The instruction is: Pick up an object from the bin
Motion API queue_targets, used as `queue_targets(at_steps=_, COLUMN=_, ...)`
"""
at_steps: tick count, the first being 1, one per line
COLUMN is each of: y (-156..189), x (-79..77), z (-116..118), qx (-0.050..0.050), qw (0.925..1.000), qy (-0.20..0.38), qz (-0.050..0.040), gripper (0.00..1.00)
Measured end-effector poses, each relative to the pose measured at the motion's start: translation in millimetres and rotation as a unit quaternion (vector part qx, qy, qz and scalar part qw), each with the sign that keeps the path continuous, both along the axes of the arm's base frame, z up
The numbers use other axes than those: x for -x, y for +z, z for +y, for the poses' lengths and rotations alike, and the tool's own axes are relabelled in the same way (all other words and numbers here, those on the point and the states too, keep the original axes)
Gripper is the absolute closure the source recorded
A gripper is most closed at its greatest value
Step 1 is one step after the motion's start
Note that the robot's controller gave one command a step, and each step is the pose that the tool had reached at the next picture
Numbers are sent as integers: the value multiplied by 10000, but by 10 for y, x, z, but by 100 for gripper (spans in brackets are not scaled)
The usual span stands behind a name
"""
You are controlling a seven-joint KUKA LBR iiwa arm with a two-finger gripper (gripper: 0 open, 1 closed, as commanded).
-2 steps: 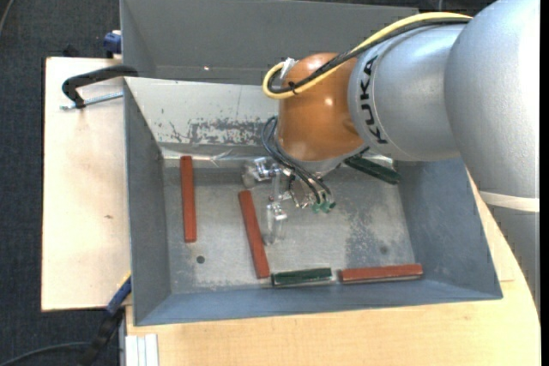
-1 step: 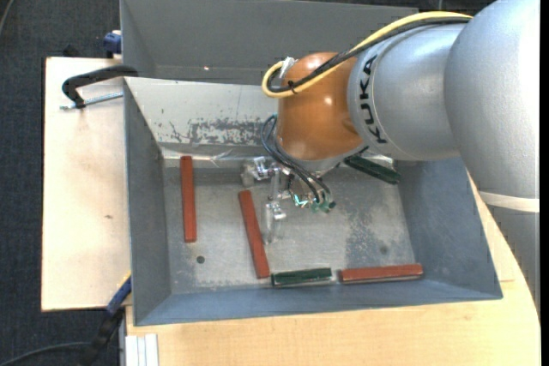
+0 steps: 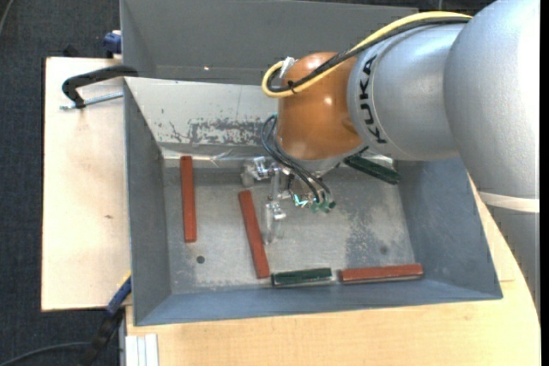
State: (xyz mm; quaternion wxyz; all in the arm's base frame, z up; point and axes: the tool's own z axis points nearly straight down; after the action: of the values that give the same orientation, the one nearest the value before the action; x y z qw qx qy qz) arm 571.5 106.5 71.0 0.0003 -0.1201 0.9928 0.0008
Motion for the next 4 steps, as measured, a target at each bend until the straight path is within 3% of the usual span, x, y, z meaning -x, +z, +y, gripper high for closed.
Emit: queue_targets(at_steps=4, y=0, x=0, z=1, qx=-2, qw=10000, qy=4, qz=0, gripper=0)
